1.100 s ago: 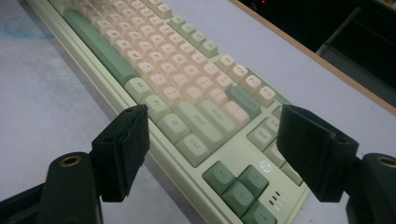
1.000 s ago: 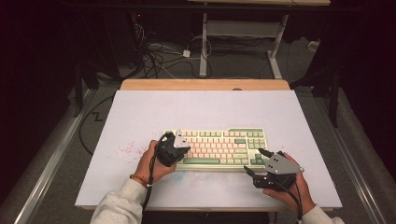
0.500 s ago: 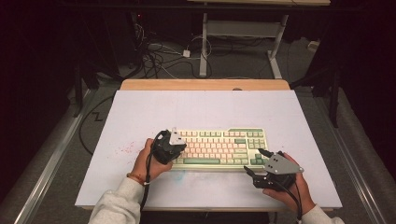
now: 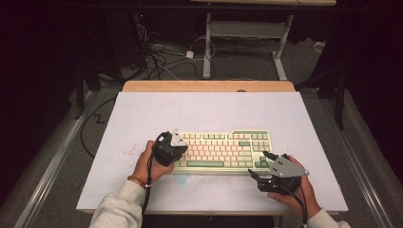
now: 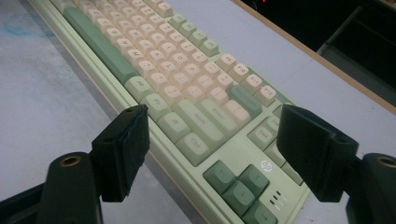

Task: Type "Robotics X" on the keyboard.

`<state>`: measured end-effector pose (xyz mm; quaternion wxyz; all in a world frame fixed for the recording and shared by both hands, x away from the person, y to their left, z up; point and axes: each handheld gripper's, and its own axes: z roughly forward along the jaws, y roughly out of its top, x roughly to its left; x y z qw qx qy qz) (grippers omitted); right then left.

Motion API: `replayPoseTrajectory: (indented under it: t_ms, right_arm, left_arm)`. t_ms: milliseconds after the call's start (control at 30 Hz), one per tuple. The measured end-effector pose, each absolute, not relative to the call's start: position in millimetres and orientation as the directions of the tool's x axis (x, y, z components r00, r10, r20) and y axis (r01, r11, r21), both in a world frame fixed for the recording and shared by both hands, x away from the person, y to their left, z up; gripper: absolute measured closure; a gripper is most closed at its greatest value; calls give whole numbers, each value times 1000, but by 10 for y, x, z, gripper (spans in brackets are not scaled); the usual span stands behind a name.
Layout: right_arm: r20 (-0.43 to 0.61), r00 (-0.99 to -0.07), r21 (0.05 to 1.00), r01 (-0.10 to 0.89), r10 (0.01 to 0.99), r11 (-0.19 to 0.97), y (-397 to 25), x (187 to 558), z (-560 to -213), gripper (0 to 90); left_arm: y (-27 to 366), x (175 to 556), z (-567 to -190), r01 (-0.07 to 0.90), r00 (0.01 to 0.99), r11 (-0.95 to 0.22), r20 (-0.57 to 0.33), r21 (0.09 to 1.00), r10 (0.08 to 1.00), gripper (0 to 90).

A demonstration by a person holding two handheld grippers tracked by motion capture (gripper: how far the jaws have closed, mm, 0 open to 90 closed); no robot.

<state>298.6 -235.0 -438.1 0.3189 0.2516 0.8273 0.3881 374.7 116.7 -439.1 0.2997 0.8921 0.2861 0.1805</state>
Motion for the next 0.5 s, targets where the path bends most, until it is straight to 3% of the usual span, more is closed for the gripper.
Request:
replayPoseTrajectory:
  t_ms: [500]
  right_arm:
    - [-333,-673,798,172,661,577,-2346,2989,-4393,263]
  left_arm:
    - [1111,3765,-4449,405,776,-667,151,625,612,851]
